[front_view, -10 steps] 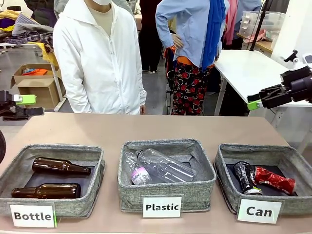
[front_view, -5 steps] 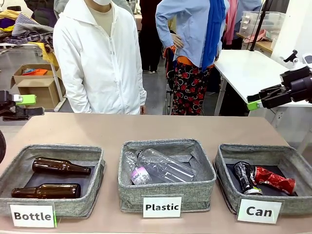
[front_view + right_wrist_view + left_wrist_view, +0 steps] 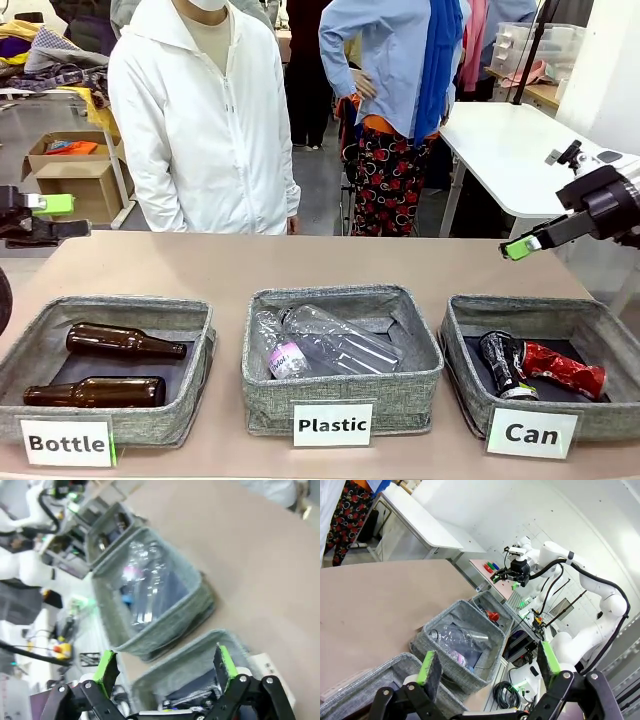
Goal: Sort the can waste into the basket.
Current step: Pick up the can waste from the table and place it in the right Fabric basket.
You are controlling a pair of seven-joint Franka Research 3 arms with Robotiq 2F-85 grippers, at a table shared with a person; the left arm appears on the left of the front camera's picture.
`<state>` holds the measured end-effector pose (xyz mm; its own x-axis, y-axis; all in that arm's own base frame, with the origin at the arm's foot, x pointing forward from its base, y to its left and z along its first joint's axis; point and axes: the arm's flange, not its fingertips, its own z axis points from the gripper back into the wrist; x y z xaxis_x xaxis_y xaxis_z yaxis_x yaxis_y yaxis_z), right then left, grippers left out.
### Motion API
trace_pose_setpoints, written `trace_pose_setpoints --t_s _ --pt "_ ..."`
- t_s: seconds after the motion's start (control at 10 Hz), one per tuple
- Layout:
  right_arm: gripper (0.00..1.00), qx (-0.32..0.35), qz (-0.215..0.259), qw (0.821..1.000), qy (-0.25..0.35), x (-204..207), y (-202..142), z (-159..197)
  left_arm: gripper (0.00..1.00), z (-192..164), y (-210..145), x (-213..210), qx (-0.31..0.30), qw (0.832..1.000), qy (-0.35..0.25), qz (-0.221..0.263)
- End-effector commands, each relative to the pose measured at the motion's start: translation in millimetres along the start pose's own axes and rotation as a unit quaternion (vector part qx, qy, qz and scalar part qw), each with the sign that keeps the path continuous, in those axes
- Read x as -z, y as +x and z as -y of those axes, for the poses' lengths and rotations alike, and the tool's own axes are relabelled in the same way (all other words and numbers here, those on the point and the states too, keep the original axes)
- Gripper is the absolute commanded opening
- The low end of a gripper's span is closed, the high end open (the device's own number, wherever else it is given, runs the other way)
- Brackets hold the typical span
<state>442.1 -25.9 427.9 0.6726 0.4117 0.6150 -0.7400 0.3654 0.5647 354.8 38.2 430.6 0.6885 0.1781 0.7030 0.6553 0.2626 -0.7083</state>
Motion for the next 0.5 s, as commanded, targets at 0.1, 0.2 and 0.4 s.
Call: trace_pose_setpoints --t_s 0.1,0.2,0.4 --pt "1.00 0.122 0.025 0.984 0.125 -2 10 -11 1.00 4 0 -1 -0.005 1.000 0.005 -0.006" --pt "1.00 0.178 0.041 0.971 0.151 6 10 -10 1.00 4 0 -1 -0.005 1.000 0.005 -0.006" --pt "1.00 0.220 0.129 0.960 0.114 28 8 -6 1.00 4 0 -1 -0.005 1.000 0.005 -0.006"
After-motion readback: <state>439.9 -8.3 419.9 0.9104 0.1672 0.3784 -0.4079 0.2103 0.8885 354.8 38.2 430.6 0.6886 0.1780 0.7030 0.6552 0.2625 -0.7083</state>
